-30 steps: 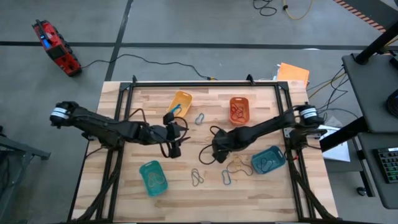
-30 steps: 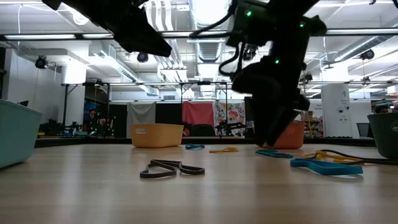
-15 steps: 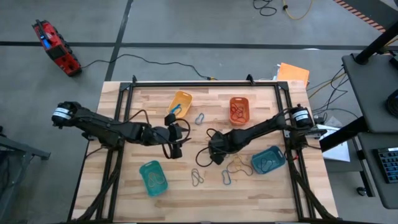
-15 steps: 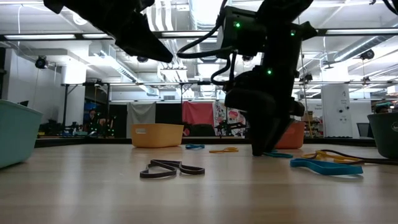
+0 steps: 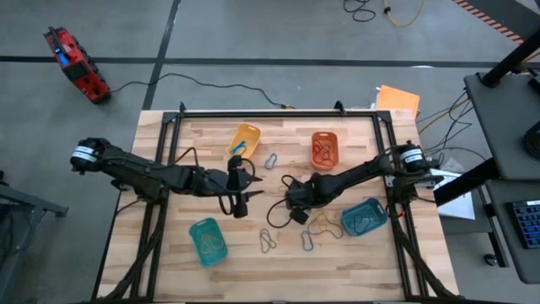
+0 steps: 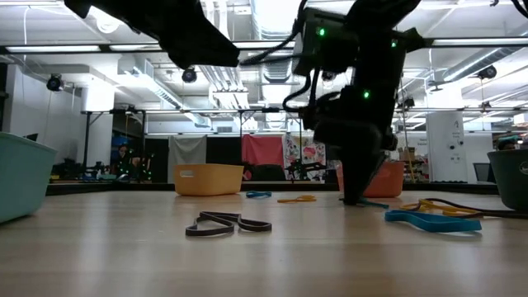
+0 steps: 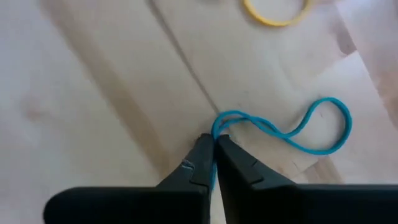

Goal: Sort rubber bands into baskets
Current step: Put the blue rubber band into the yellow bin

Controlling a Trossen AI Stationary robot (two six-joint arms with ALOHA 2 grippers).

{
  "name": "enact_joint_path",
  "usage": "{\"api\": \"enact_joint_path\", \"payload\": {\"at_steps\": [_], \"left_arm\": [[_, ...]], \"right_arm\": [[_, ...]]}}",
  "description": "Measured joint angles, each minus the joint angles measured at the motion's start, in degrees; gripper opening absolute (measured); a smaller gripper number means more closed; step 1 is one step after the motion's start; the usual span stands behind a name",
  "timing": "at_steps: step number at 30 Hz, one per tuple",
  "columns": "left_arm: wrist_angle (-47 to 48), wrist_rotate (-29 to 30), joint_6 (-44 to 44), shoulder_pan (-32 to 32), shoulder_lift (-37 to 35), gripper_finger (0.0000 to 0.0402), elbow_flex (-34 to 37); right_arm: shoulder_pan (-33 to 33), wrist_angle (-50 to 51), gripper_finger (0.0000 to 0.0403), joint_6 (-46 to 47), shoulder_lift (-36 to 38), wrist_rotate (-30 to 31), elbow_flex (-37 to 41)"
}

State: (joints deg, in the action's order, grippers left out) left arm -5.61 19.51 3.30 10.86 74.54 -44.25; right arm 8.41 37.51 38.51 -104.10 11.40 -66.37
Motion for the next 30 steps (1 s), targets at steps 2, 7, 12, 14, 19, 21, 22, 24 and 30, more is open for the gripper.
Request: {"api": "enact_joint_path", "payload": {"at_steps": [2, 7, 12, 14, 19, 21, 22, 24, 30], "left_arm": [[-0.16, -0.15, 0.25, 0.14, 0.11, 0.0163, 0.05], [-4.08, -2.10, 0.31, 0.49, 1.90, 0.0200, 0.11], [-9.45, -3.56, 0.10, 0.73, 6.06, 0.0243, 0.15], [-11.96, -3.65, -0.62, 0.95, 8.27, 0.0256, 0.16], [-18.35, -7.32, -1.28, 1.26, 12.57, 0.0272, 0.16], [-19.48, -9.00, -1.11, 1.26, 13.68, 0.0274, 0.15], [-19.88, -9.18, -0.75, 1.28, 14.01, 0.0274, 0.11], [-19.93, -9.15, 0.02, 1.31, 14.73, 0.0274, 0.05], [-21.77, -9.03, 0.40, 1.20, 16.90, 0.0274, -0.02]], "right_arm": [[0.28, -0.21, 0.0009, -2.57, 2.07, -0.45, 0.04], [0.85, -4.45, 0.0009, -9.81, 8.08, -0.18, 0.58], [1.43, -13.48, 0.0009, -17.81, 13.38, -1.76, 2.96], [1.52, -18.50, 0.0009, -20.76, 15.09, -3.32, 4.52], [1.45, -25.94, 0.0009, -25.30, 17.73, -4.38, 6.86], [1.45, -27.25, 0.0009, -26.97, 17.96, -4.35, 7.17], [1.45, -27.84, 0.0009, -27.92, 17.98, -4.37, 7.30], [1.45, -28.69, 0.0009, -29.20, 17.81, -4.37, 7.41], [1.45, -30.10, 0.0009, -31.09, 17.58, -4.37, 7.37]]}}
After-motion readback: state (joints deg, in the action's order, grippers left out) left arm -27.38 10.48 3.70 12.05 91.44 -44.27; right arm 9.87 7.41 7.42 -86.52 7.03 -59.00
